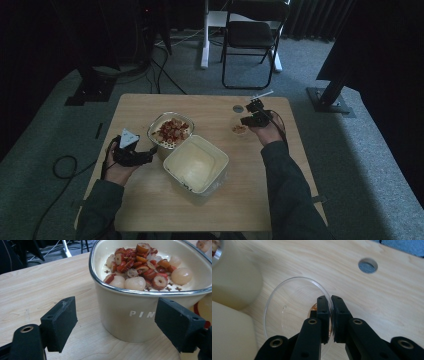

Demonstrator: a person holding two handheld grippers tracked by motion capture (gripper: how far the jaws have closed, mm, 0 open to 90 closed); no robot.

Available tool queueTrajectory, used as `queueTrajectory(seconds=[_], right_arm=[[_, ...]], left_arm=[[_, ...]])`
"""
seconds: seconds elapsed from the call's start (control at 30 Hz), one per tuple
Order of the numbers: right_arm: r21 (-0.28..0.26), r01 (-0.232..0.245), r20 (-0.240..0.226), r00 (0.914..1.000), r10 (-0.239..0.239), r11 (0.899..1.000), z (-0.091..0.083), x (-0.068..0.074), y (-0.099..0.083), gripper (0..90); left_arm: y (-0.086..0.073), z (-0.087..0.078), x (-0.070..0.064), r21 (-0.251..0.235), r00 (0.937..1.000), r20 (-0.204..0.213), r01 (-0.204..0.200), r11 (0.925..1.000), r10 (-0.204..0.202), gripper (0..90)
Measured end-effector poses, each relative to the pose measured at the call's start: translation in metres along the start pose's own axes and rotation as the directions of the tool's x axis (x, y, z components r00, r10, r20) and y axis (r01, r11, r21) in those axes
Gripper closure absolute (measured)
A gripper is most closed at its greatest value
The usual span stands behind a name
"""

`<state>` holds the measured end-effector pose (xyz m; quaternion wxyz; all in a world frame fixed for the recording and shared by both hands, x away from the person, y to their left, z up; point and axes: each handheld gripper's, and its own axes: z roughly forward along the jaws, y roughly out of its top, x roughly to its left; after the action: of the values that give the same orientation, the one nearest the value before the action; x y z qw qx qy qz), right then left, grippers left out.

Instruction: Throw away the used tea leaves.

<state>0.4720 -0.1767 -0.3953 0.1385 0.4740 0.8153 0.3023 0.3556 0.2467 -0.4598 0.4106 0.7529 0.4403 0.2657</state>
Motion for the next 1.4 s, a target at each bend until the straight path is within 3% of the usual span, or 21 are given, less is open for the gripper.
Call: queueTrajectory(seconds=[0.23,0.53,0.73,1.07,1.4], right_arm=[[-0.031,0.021,-0.017,0.9996,-0.021,0.999,-0.015,0.013,0.024,86.0],[-0.066,0.038,-0.056,0.9975,-0.042,0.997,-0.033,0.033,0.053,86.0],[-0.091,0.024,-0.102,0.9942,-0.033,0.996,-0.034,0.046,0.071,86.0],[-0.118,0.027,-0.151,0.9876,-0.045,0.993,-0.038,0.07,0.098,86.1],[-0.124,0.019,-0.235,0.9707,-0.048,0.992,-0.039,0.1,0.121,86.2]], left_arm=[[0.004,-0.012,0.001,-0.041,0.9999,-0.01,0.004,0.9991,-0.004,18.4],[0.033,-0.018,-0.004,-0.121,0.999,-0.027,-0.038,0.9919,0.035,18.4],[0.053,-0.007,-0.015,-0.147,0.9957,-0.035,-0.09,0.9851,0.085,18.3],[0.075,0.014,-0.026,-0.174,0.9936,-0.021,-0.113,0.9783,0.111,18.3],[0.093,0.023,-0.039,-0.21,0.9888,-0.024,-0.149,0.9664,0.147,15.5]])
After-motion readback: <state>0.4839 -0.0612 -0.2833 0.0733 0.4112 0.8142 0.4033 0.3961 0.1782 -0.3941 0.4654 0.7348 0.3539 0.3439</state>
